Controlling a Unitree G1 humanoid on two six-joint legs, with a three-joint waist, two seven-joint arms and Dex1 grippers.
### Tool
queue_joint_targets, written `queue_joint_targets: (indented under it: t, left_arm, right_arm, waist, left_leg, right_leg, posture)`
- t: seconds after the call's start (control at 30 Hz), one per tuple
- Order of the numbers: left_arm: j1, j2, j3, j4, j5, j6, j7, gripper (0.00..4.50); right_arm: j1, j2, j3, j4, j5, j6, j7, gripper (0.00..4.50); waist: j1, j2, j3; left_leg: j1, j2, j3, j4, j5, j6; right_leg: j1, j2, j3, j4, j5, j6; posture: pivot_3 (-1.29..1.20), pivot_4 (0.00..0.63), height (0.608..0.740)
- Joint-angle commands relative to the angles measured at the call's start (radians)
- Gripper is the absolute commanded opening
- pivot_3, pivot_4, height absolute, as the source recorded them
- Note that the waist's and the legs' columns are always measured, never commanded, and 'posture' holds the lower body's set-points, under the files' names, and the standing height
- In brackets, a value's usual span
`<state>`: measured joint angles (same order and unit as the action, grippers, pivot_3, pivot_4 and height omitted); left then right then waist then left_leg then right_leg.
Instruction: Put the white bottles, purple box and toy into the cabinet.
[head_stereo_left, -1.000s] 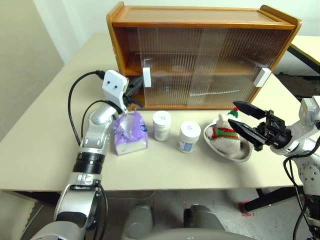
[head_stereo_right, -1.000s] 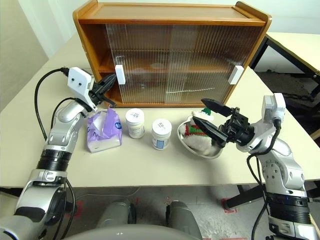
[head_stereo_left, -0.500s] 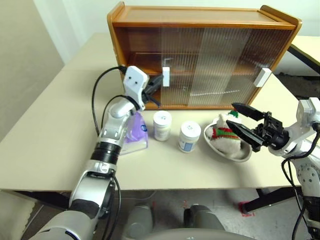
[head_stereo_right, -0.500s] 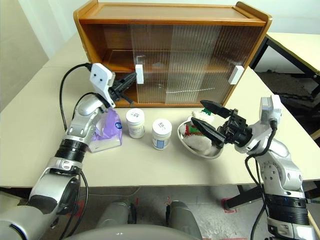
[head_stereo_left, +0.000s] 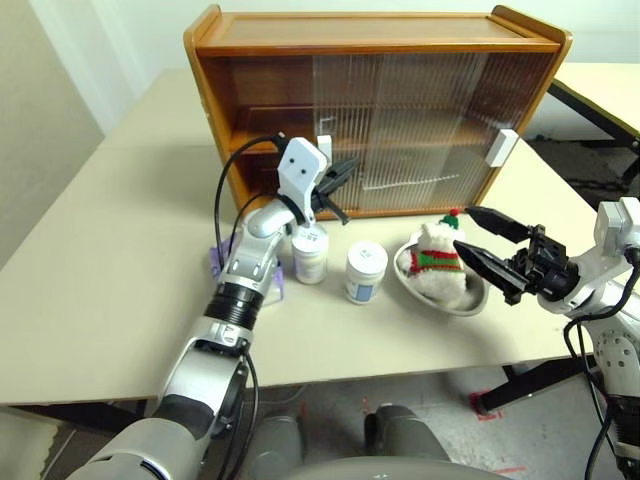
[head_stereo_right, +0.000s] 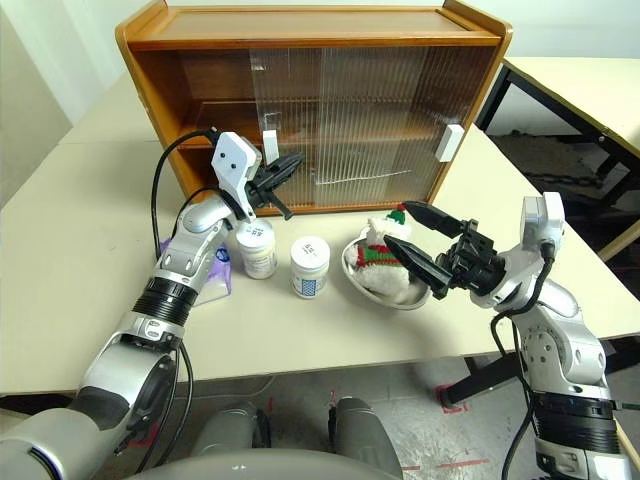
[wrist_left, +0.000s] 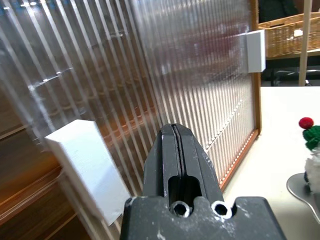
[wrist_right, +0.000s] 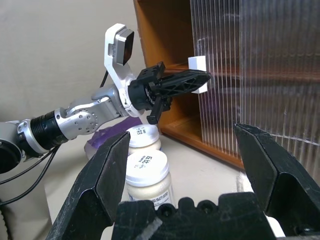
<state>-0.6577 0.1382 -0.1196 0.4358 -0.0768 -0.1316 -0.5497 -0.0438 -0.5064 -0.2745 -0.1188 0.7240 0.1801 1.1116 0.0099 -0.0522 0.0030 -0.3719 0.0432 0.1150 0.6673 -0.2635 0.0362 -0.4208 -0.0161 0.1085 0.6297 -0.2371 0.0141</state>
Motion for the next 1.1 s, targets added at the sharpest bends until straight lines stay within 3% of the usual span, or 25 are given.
queue_joint_targets:
  t: [0.03,0.33,0.67,1.1]
  left_arm:
    - [0.032,0.036,0.041,-0.078,-0.015,0.009,0.015,0.04]
    - [0.086,0.093,0.15,-0.15,-0.026,0.043,0.107,0.04]
    - [0.033,0.051,0.106,-0.061,0.011,0.066,0.156,0.04]
    - [-0.024,0.004,0.036,0.026,0.031,0.063,0.106,0.04]
  right_arm:
    - [0.011,0.0,-0.004,-0.026,-0.001,-0.012,-0.004,4.5]
    - [0.004,0.002,0.012,-0.021,-0.005,-0.005,-0.007,4.5]
    - [-0.002,-0.003,0.013,-0.008,-0.006,-0.011,0.004,4.5]
    - [0.021,-0.005,-0.003,-0.008,-0.007,-0.03,0.008,4.5]
  waist:
    - [-0.004,0.0,0.0]
    - [-0.015,0.001,0.001]
    - [-0.004,0.001,0.001]
    - [0.005,0.001,0.001]
  left_leg:
    - [0.0,0.0,0.0,0.0,0.0,0.0]
    - [0.001,0.002,-0.001,0.0,0.0,0.001]
    - [0.002,0.002,-0.003,0.0,-0.001,-0.003]
    - [0.001,-0.001,-0.004,0.0,-0.001,-0.003]
  right_leg:
    - [0.0,0.0,0.0,0.0,0.0,0.0]
    - [0.002,-0.001,0.0,0.0,0.0,0.001]
    - [0.004,-0.001,-0.001,0.0,0.0,0.001]
    - [0.004,-0.001,-0.001,-0.002,-0.001,0.002]
  posture:
    - [0.04,0.0,0.74]
    - [0.06,0.0,0.74]
    - [0.06,0.0,0.74]
    - [0.03,0.0,0.74]
